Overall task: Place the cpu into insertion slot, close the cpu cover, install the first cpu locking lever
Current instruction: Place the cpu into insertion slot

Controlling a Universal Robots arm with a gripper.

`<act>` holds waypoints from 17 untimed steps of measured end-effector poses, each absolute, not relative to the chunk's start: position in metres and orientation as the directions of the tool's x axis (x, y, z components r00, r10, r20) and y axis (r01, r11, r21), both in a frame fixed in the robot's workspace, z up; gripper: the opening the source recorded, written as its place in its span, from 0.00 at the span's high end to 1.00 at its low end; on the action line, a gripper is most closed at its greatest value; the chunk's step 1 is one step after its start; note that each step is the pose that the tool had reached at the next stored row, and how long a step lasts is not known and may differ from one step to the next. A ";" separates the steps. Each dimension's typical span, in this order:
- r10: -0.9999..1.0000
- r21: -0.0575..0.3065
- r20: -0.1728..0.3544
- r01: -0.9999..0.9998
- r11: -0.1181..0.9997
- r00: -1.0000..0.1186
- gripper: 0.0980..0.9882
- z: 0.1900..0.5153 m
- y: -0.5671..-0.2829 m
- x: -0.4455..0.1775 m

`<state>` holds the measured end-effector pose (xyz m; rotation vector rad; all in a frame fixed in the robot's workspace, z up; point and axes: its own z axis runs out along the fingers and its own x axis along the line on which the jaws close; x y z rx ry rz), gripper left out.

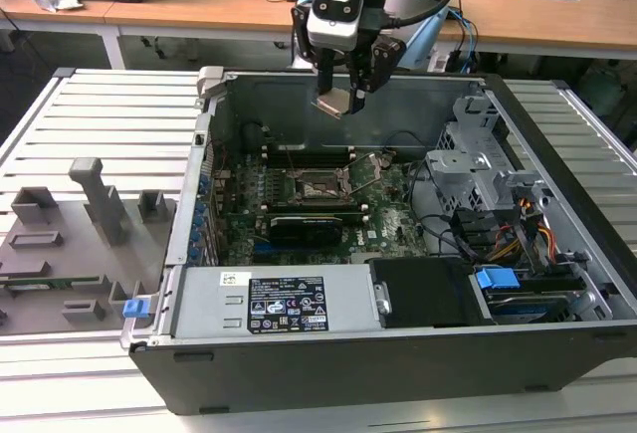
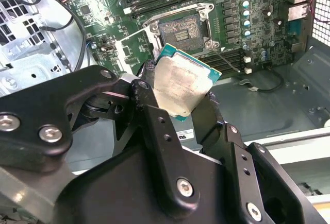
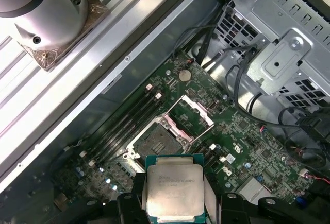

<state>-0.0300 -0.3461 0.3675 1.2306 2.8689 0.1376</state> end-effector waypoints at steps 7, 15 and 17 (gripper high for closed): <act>0.736 0.087 0.019 0.734 0.673 -0.677 0.52 0.368 -0.346 -0.030; 0.758 0.087 0.019 0.756 0.649 -0.652 0.52 0.368 -0.346 -0.030; 0.763 0.088 0.019 0.761 0.643 -0.646 0.52 0.367 -0.346 -0.030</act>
